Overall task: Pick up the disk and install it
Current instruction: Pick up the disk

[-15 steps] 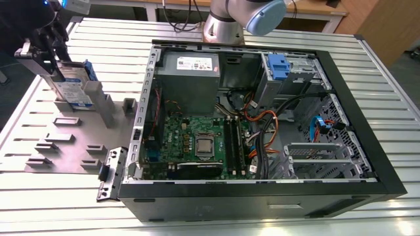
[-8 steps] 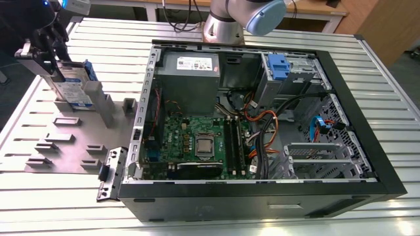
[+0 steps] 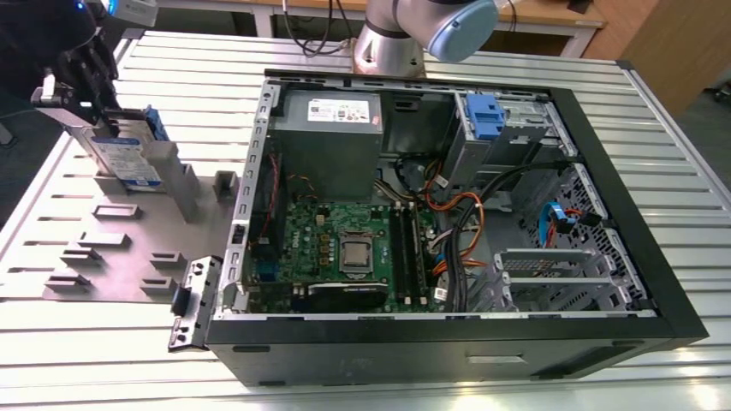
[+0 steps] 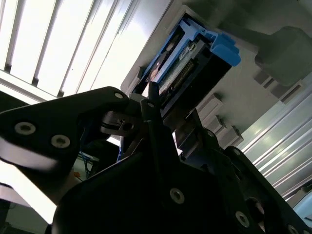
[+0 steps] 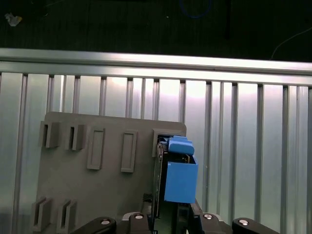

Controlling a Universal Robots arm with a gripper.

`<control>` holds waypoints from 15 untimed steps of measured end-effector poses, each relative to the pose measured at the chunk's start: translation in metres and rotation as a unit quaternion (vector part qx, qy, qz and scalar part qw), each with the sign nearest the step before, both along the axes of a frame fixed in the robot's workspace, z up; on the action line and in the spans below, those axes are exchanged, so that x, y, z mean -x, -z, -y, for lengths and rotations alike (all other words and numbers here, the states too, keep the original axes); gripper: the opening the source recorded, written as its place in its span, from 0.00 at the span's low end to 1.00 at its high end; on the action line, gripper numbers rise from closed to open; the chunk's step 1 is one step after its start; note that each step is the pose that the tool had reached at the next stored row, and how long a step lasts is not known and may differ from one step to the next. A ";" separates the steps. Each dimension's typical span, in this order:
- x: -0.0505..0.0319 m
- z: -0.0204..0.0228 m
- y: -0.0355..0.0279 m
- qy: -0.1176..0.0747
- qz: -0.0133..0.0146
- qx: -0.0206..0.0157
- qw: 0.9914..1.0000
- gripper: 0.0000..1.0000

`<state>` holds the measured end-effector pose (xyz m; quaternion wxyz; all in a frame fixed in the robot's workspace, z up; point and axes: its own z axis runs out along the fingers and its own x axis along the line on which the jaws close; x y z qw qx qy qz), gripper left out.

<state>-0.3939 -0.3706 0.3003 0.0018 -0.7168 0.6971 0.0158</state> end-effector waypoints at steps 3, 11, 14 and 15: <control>0.0000 0.0000 0.0001 0.000 0.000 0.000 1.000 0.38; -0.0002 -0.0024 0.0009 0.000 0.000 -0.007 1.000 0.38; -0.0010 -0.0033 0.0014 0.000 0.000 -0.008 1.000 0.38; -0.0019 -0.0034 0.0015 0.000 0.000 -0.008 1.000 0.38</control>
